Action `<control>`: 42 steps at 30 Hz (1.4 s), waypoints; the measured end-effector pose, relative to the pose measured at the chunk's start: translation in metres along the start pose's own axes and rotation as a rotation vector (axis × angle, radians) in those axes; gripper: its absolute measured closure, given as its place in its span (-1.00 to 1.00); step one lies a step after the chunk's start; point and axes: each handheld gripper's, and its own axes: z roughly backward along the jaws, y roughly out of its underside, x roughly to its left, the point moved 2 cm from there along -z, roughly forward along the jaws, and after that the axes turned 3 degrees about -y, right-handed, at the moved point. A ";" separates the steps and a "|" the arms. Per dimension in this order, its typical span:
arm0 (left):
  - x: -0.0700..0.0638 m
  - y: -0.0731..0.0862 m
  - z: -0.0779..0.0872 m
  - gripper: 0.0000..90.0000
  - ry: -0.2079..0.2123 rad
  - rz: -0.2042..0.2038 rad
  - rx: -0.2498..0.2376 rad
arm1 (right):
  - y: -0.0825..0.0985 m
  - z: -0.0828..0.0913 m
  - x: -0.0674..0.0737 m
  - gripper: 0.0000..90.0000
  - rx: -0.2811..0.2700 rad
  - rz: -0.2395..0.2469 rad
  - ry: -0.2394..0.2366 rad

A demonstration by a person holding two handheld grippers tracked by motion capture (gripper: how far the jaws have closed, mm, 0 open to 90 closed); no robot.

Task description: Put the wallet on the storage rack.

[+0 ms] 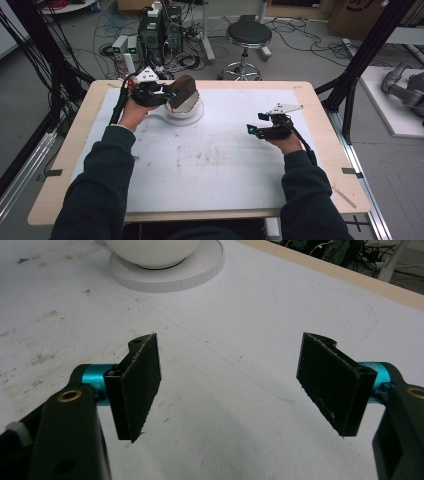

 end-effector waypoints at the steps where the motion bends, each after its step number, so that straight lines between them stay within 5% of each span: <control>1: 0.001 -0.001 -0.002 0.46 0.001 -0.015 0.004 | 0.000 0.000 0.000 -0.42 -0.001 0.001 -0.001; 13: 0.009 0.007 -0.017 0.46 -0.014 -0.102 0.014 | 0.004 0.001 -0.004 -0.42 0.000 -0.021 -0.006; 19: 0.007 0.018 -0.029 0.46 -0.029 -0.161 0.139 | 0.005 0.000 -0.004 -0.42 0.008 -0.019 -0.011; 25: 0.008 0.025 -0.039 0.45 -0.046 -0.154 0.188 | 0.007 0.000 -0.004 -0.42 0.014 -0.029 -0.014; 27: 0.009 0.028 -0.044 0.36 -0.085 -0.115 0.223 | 0.007 -0.001 -0.004 -0.42 0.020 -0.028 -0.016; 30: 0.013 0.024 -0.042 -0.05 -0.122 -0.009 0.180 | 0.007 -0.001 -0.004 -0.42 0.020 -0.029 -0.019; 35: 0.014 0.017 -0.024 -0.17 -0.135 0.053 0.114 | 0.008 0.002 -0.006 -0.42 0.015 -0.032 -0.010; 38: 0.012 0.021 -0.007 -0.21 -0.129 0.137 0.037 | 0.008 0.005 -0.007 -0.42 0.007 -0.033 0.004; 40: 0.008 0.027 0.007 -0.27 -0.093 0.243 -0.053 | 0.007 0.008 -0.008 -0.42 0.002 -0.038 0.013; 42: 0.003 0.033 0.021 -0.32 -0.075 0.282 -0.101 | 0.007 0.011 -0.009 -0.42 -0.001 -0.032 0.031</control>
